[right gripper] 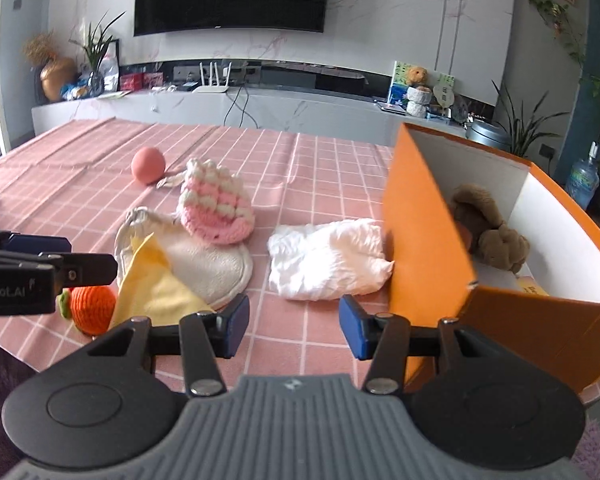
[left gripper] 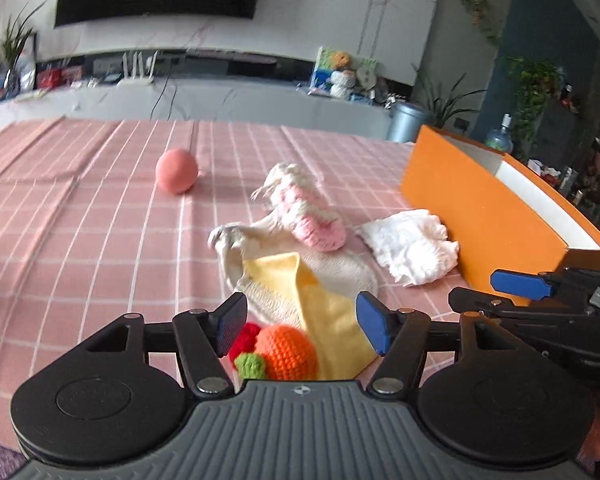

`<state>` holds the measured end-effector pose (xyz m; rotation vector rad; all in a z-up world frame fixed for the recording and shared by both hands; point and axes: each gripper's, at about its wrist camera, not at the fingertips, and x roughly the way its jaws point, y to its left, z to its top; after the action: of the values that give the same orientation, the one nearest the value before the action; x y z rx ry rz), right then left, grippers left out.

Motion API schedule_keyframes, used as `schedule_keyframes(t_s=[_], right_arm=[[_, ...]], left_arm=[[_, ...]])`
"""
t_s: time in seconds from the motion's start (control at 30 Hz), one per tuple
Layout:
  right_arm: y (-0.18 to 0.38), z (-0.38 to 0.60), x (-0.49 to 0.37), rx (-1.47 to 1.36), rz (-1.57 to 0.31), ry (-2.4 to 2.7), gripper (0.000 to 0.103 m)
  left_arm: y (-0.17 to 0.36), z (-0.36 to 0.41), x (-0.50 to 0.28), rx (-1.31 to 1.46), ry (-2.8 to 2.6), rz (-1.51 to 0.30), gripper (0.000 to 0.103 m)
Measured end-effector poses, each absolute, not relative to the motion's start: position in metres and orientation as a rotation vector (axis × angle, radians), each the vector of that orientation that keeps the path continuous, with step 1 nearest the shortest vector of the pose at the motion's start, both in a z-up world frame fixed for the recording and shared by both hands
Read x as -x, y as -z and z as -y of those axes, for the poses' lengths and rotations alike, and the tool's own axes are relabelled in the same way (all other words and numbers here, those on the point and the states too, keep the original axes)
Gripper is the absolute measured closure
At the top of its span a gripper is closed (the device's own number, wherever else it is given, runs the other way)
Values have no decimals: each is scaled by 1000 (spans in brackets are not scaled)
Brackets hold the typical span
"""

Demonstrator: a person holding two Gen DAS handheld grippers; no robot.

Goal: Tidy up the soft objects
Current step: 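Withdraw both tools from the box back over the remaining items, then grasp the pink-white knitted pouch with the left tool while the right tool grasps the yellow cloth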

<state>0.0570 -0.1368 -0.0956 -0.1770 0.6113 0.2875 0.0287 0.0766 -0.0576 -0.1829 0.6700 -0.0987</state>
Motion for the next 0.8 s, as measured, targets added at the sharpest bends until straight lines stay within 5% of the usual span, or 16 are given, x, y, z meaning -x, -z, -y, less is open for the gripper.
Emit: schedule_keyframes(t_s=[0.23,0.8], right_arm=[[104,126,-60,165,-639,-375,54],[121,99,-70,182,-678,-492,53]], left_arm=[[72,-80,-22,171,60,-719,27],[82,-89,-35,116,-11,-730,40]])
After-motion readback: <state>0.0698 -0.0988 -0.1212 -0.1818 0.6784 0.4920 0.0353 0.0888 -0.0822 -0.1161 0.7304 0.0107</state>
